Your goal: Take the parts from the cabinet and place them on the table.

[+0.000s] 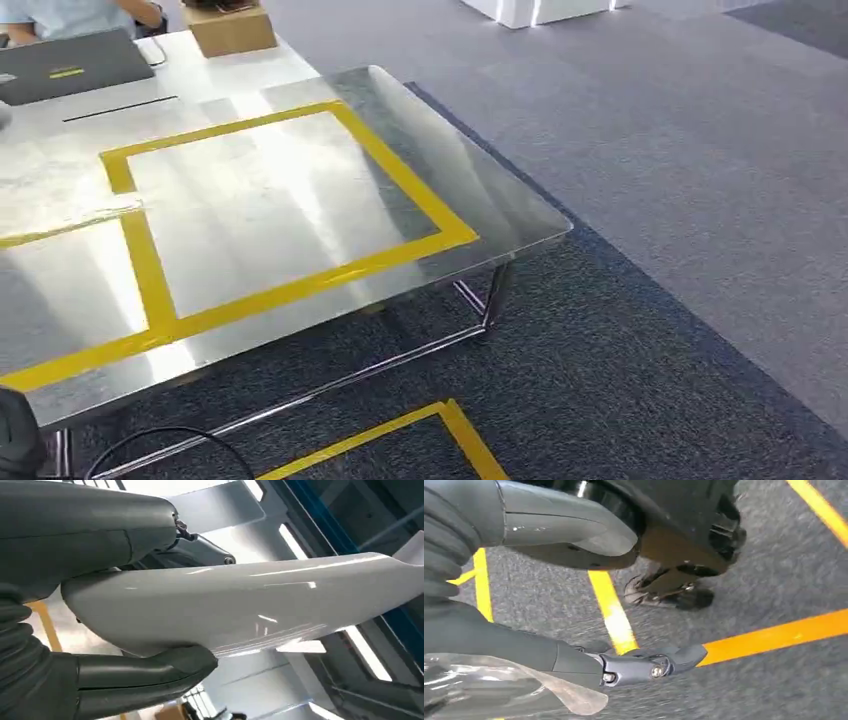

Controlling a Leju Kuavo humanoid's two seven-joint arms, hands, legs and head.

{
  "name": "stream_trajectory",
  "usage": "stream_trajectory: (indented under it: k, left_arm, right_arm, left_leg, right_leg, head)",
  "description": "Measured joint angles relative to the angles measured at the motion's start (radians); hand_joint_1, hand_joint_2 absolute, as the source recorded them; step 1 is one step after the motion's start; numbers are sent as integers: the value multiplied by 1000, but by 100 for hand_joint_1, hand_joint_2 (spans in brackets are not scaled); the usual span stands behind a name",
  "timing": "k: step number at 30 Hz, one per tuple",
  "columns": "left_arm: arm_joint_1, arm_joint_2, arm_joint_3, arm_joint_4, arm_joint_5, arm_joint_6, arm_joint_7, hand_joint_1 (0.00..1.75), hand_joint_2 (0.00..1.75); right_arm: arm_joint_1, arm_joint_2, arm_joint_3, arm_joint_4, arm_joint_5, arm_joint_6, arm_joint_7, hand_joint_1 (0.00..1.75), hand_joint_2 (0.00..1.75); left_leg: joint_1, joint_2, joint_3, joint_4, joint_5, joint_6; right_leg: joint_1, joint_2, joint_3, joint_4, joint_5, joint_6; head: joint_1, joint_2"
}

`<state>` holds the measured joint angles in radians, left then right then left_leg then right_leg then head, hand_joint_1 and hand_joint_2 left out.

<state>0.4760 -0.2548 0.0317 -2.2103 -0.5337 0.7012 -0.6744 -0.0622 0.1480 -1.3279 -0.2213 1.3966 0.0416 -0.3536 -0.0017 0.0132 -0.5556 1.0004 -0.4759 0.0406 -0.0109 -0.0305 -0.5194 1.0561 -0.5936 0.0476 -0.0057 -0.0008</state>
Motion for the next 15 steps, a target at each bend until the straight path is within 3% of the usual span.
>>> stream_trajectory:
  k: [1, 2, 3, 4, 5, 7, 8, 9, 10, 13, 14, 15]
  left_arm:
    - [-4, -3, 2, 0, 1, 0, 0, 175, 175]
    - [-3, -5, 3, 0, 3, -1, 0, 175, 175]
    - [-3, -5, 4, 1, 9, -1, 0, 175, 175]
    - [-3, -5, 5, 1, 14, -1, 0, 175, 175]
    - [-3, -5, 6, 1, 18, -1, 0, 175, 175]
    - [-4, -6, 7, 2, 21, -1, 0, 175, 175]
    - [-4, -6, 7, 2, 22, -1, 0, 175, 175]
    - [-5, -6, 8, 2, 24, -1, 0, 175, 175]
    - [-6, -6, 8, 2, 27, -1, 0, 175, 175]
    - [-4, -7, 10, 2, 37, -1, 0, 175, 175]
    - [-4, -7, 11, 2, 38, -1, 0, 175, 175]
    - [-4, -6, 11, 2, 40, -1, 0, 175, 175]
  right_arm:
    - [1, 0, 1, 0, 2, 0, 0, 0, 175]
    - [5, 0, 2, 0, 3, -2, 1, 0, 175]
    - [9, 0, 2, 0, 4, -3, 1, 0, 175]
    - [11, 0, 3, 0, 7, -5, 2, 0, 175]
    - [13, 0, 5, 0, 13, -11, 4, 0, 175]
    - [12, 0, 12, 0, 22, -15, 7, 0, 175]
    - [13, 0, 14, 0, 27, -17, 8, 0, 175]
    - [13, 0, 16, 0, 29, -18, 10, 0, 175]
    - [13, 0, 16, 0, 31, -18, 10, 0, 175]
    - [13, -2, 24, 0, 38, -25, 14, 0, 175]
    - [13, -2, 27, 0, 38, -28, 14, 0, 175]
    - [11, -2, 29, 0, 39, -28, 14, 0, 175]
  left_leg:
    - [1, -12, -2, 0, -1, 1]
    - [1, -22, -2, 0, -1, 2]
    - [1, -35, -2, 1, -2, 3]
    - [1, -50, -1, 1, -2, 3]
    - [2, -63, 1, 1, -3, 2]
    - [6, -90, 5, 5, -7, -4]
    - [6, -101, 4, 10, -11, -10]
    - [2, -108, 0, 16, -14, -15]
    - [1, -116, -5, 26, -17, -19]
    - [9, -143, -14, 19, -7, -35]
    - [8, -154, -17, 20, -8, -39]
    - [6, -121, -20, 34, -19, -42]
  right_leg:
    - [-1, 22, -44, 86, -40, 3]
    - [-2, 28, -85, 166, -71, 6]
    - [-2, 29, -125, 234, -89, 9]
    - [-2, 29, -141, 250, -77, 10]
    - [-3, 29, -135, 220, -41, 11]
    - [-8, 43, -73, 65, 59, 14]
    - [-14, 80, -43, -11, 91, 16]
    - [-16, 118, -34, -27, 74, 16]
    - [-20, 120, -24, -52, 67, 10]
    - [-10, 92, -18, -39, 66, -12]
    - [-16, 81, -15, -45, 69, -20]
    - [-17, 65, -10, -50, 71, -27]
  head:
    - [2, 0]
    - [3, 0]
    - [1, 0]
    - [3, 0]
    - [1, 0]
    - [1, 0]
    - [3, 0]
    - [3, 0]
    - [4, 0]
    - [2, 0]
    - [2, 0]
    - [2, 0]
